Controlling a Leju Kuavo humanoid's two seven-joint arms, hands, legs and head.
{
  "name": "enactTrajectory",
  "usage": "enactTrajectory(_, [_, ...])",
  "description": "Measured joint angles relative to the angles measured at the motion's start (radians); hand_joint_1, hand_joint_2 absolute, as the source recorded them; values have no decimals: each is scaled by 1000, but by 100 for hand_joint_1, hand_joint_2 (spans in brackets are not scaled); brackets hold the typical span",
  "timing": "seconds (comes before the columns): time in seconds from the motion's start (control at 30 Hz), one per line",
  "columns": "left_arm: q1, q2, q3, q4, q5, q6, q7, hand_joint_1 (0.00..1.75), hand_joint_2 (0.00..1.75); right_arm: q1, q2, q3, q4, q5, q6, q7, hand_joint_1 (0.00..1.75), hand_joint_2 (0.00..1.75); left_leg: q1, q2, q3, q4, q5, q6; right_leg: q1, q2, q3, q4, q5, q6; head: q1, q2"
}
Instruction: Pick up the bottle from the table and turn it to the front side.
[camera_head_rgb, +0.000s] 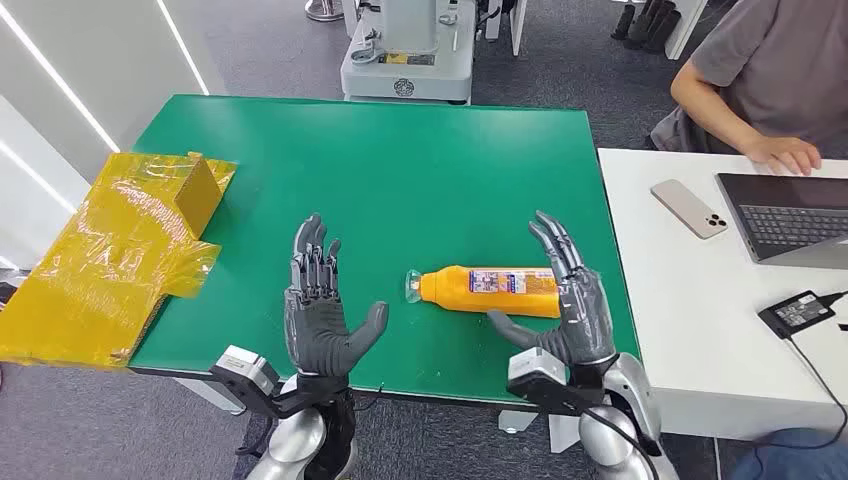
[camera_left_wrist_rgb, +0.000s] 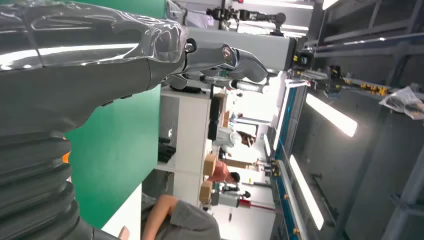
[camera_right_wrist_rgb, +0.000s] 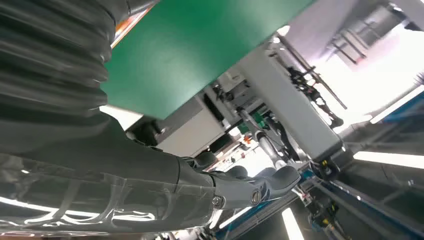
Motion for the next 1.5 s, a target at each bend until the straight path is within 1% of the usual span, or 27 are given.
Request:
enactTrajectory(0.07, [-3,0,0,0,-3,-12,4,0,175,-9,-25,-4,3,21,21,22,0,175,0,0,0,0,0,0,0,0,0,0,0,0,0,0])
enactTrajectory(0.17, [-16,-1,0,0,-11,-43,14,0,175,-32,-106,-17,12,63,94,79,0,175,0,-1,-1,0,0,1,0,-2,0,0,0,0,0,0])
enactTrajectory(0.3, [-34,-3,0,1,-20,-70,22,0,175,-71,-232,-18,23,94,241,148,0,175,-1,-2,-1,0,0,1,-1,-2,0,0,0,0,0,0])
enactTrajectory(0.4, [-37,-3,0,1,-21,-75,22,0,175,-131,-325,-9,38,81,348,165,0,175,-1,-1,-1,0,0,2,-2,-1,0,0,1,1,0,0])
enactTrajectory(0.47, [-40,-3,0,1,-20,-75,24,0,175,-188,-374,4,57,49,416,166,0,175,-1,-1,-1,0,0,2,-2,-1,0,0,1,1,0,0])
enactTrajectory(0.53, [-47,-2,-4,4,-13,-70,24,0,175,-256,-410,30,86,10,478,166,0,175,-1,-1,-1,0,0,2,-2,-1,0,0,1,1,0,0])
enactTrajectory(0.6, [-55,-2,-11,9,-2,-62,23,0,175,-325,-434,64,121,-22,512,167,0,175,-1,-1,-1,0,0,2,-2,-1,0,0,1,1,0,0])
enactTrajectory(0.73, [-68,1,-25,18,20,-52,19,0,175,-446,-459,144,197,-70,576,178,0,175,-1,-1,-1,0,0,3,-2,-1,0,1,1,1,0,0])
enactTrajectory(0.8, [-72,1,-36,23,27,-52,19,0,175,-515,-460,198,254,-99,602,181,0,175,-1,-1,-1,0,0,3,-2,0,0,1,1,1,0,0])
enactTrajectory(0.87, [-74,0,-46,25,29,-53,21,0,175,-582,-450,256,320,-124,606,176,0,175,-1,-1,-1,0,0,3,-2,0,0,1,1,1,0,0])
enactTrajectory(0.93, [-75,0,-52,26,28,-57,25,0,175,-633,-429,303,383,-136,596,167,0,175,-1,-1,-1,0,0,3,-1,0,0,1,1,1,-1,0])
enactTrajectory(1.03, [-75,-1,-60,26,22,-66,33,0,175,-671,-387,354,465,-141,574,149,0,175,-1,-2,-1,0,0,3,-1,-1,0,1,1,1,0,0])
enactTrajectory(1.13, [-75,-2,-64,26,15,-76,40,0,175,-685,-343,387,539,-142,548,137,0,175,-1,-2,-1,0,0,3,-1,-1,0,1,1,1,0,0])
enactTrajectory(1.3, [-73,-3,-64,26,5,-84,42,0,175,-680,-255,415,657,-137,477,124,0,175,0,-2,-1,0,0,3,-1,-1,0,1,0,1,0,0])
enactTrajectory(1.5, [-75,-4,-64,26,3,-80,43,0,175,-632,-136,434,797,-129,446,115,0,175,0,-1,-1,0,0,3,0,-1,0,1,0,1,0,0])
